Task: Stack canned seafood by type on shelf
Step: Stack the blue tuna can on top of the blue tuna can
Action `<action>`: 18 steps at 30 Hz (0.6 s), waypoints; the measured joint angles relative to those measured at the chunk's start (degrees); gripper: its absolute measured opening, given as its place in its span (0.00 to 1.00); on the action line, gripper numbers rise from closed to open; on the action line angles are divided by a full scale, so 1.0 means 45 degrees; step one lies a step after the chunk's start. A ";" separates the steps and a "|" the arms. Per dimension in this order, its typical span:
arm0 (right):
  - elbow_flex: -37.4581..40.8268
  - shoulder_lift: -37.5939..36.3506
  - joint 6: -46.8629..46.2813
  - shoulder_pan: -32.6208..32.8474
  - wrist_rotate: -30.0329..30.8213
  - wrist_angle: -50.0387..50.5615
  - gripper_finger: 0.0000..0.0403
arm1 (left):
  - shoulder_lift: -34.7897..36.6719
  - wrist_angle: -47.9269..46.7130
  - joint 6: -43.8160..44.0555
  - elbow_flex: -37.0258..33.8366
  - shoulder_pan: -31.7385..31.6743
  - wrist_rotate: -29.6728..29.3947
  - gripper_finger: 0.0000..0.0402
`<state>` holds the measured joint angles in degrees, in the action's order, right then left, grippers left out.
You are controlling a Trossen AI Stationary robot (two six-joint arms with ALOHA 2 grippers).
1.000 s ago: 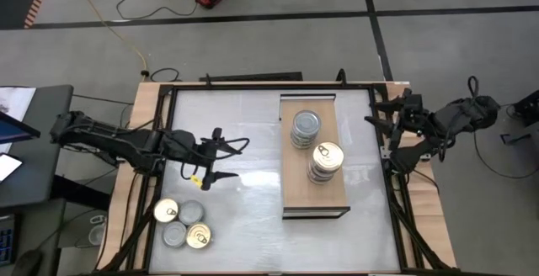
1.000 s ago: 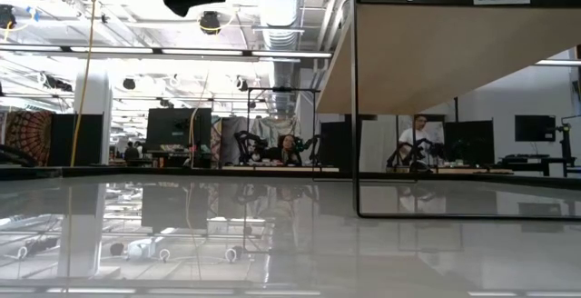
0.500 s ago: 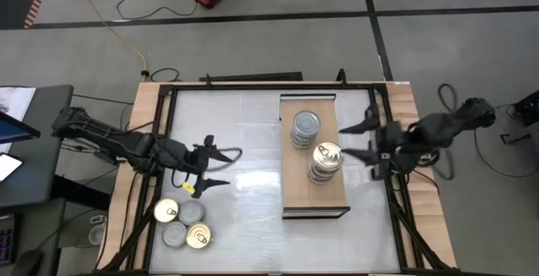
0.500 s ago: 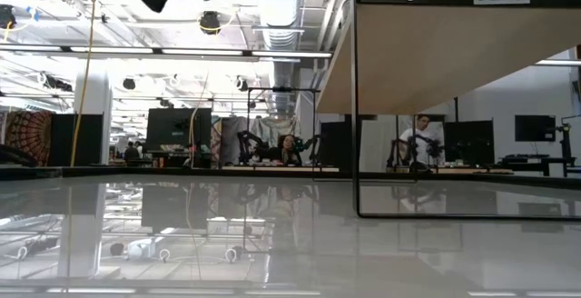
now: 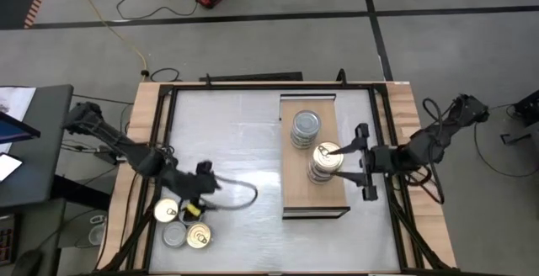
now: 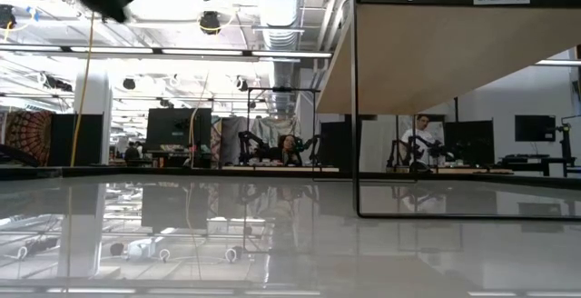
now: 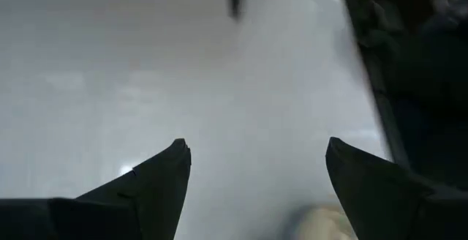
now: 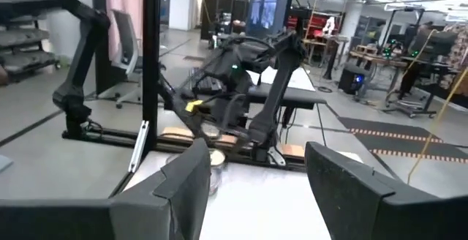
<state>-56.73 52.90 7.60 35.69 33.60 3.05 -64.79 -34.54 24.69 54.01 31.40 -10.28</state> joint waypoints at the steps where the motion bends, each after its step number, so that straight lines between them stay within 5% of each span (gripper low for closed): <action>1: 0.0000 0.0107 -0.0005 0.0176 0.0164 0.0005 0.61 | -0.0262 0.0082 0.0247 0.0002 0.0247 0.0215 0.76; 10: 0.0000 0.1281 0.0565 0.1655 0.2384 -0.0822 0.61 | -0.2861 -0.0489 0.2881 0.0706 0.2432 0.0964 0.66; 18: 0.0000 0.2013 0.0661 0.2208 0.2619 -0.1417 0.61 | -0.4806 -0.0586 0.4374 0.1265 0.3696 0.1259 0.59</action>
<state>-56.73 61.96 10.57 45.63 45.39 -3.33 -86.42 -37.18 44.38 59.70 48.04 -4.61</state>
